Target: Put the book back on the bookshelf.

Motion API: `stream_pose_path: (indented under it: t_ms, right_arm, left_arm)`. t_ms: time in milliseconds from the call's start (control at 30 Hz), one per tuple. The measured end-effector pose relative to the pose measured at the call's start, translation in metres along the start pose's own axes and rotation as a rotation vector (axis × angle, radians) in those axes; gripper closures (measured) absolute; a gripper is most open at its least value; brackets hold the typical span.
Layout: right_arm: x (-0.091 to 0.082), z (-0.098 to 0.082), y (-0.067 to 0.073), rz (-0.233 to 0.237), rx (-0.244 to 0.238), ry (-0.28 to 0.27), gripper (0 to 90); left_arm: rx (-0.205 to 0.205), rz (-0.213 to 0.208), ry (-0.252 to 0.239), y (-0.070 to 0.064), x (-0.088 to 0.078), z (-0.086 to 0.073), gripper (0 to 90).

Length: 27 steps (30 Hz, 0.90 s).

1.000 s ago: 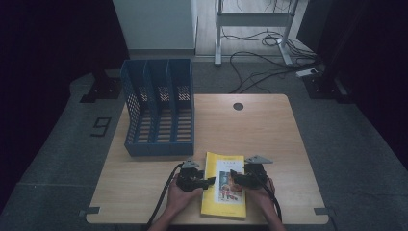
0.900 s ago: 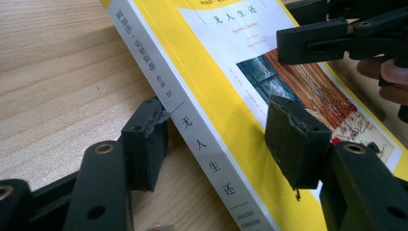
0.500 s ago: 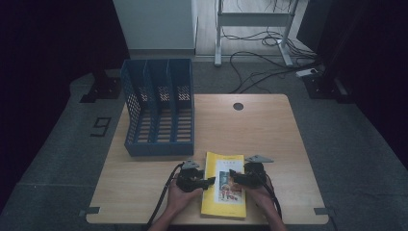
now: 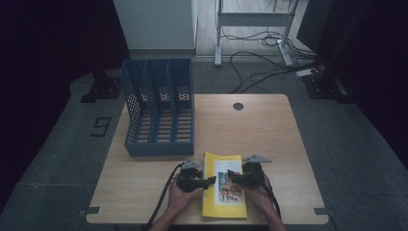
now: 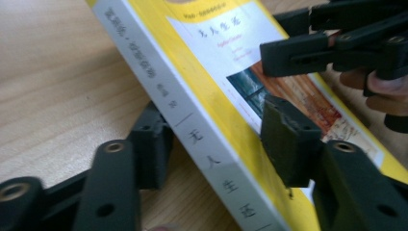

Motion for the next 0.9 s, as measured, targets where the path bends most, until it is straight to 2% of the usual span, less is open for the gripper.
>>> stream_pose_path:
  t_ms: [267,433,700,800,900]
  right_arm:
    - [-0.002,0.001,0.002,0.012,0.000,-0.011,33.1]
    - [-0.004,0.002,0.000,0.030,0.010,-0.020,32.9]
    - [-0.007,0.003,-0.001,0.070,0.038,-0.042,31.4]
    - [-0.008,0.003,-0.001,0.076,0.045,-0.049,30.1]
    - [-0.012,0.005,-0.003,0.103,0.064,-0.069,29.4]
  left_arm:
    - [0.012,-0.004,-0.020,-0.003,-0.007,0.003,57.3]
    - [0.018,-0.024,-0.034,-0.003,-0.010,0.005,60.0]
    - [-0.012,-0.058,-0.059,0.000,-0.017,0.008,64.6]
    - [-0.003,-0.057,-0.102,-0.003,-0.020,0.008,66.5]
    - [0.009,-0.065,-0.143,-0.006,-0.026,0.011,68.4]
Point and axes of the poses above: each handheld gripper's, and its own axes: x roughly forward along the jaws, z roughly out of its top, y roughly to its left, the point moved 2 cm from there along x, roughly forward along the jaws, and after that the axes turned 7 degrees about -y, right-handed, at the moved point
